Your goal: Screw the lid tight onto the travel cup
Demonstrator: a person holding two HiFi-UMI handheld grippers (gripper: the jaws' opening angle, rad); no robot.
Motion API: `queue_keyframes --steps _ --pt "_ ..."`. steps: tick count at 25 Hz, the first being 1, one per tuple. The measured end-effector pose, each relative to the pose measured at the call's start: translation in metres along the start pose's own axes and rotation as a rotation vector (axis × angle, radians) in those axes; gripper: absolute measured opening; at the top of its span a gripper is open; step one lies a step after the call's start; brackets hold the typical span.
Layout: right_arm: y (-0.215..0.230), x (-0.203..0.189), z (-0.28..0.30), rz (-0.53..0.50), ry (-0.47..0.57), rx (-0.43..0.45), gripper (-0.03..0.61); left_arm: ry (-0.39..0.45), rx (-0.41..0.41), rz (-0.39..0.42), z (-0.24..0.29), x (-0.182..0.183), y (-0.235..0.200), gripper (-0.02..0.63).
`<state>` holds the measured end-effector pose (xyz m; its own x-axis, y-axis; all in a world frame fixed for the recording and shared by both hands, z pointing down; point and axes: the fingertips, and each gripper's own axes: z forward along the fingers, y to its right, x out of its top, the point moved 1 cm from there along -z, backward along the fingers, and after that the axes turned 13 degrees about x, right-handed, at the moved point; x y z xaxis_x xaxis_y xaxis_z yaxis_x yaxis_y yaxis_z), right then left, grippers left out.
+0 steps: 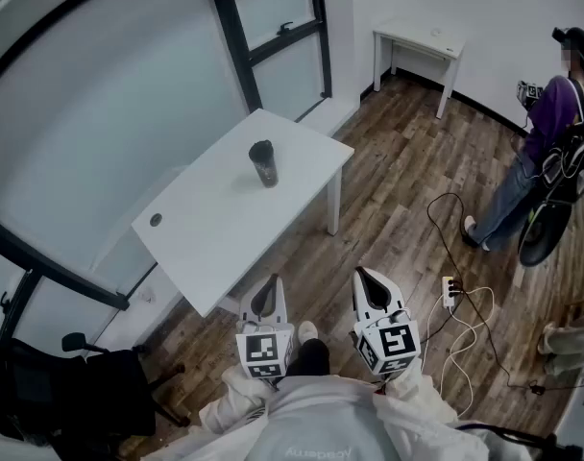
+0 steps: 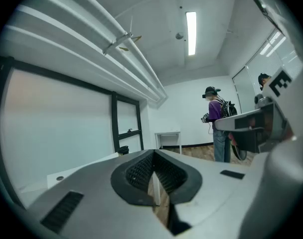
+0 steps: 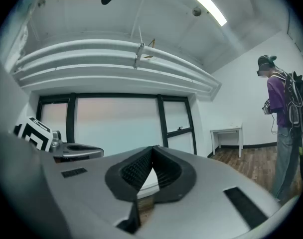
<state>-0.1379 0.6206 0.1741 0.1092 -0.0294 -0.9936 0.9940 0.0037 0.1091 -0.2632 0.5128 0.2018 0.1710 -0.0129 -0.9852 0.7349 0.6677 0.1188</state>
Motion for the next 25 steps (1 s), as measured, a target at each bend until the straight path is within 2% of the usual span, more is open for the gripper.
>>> queue_keyframes --steps 10,19,25 --pt "0.051 -0.002 0.129 0.014 -0.039 0.044 0.021 -0.004 0.017 0.013 0.131 0.002 -0.041 0.008" --pt "0.072 0.007 0.29 -0.015 -0.068 0.12 0.021 -0.035 0.094 -0.011 0.249 0.0 -0.134 0.008" --pt "0.094 0.017 0.355 -0.036 -0.075 0.133 0.021 -0.034 0.141 -0.015 0.299 0.007 -0.171 0.008"
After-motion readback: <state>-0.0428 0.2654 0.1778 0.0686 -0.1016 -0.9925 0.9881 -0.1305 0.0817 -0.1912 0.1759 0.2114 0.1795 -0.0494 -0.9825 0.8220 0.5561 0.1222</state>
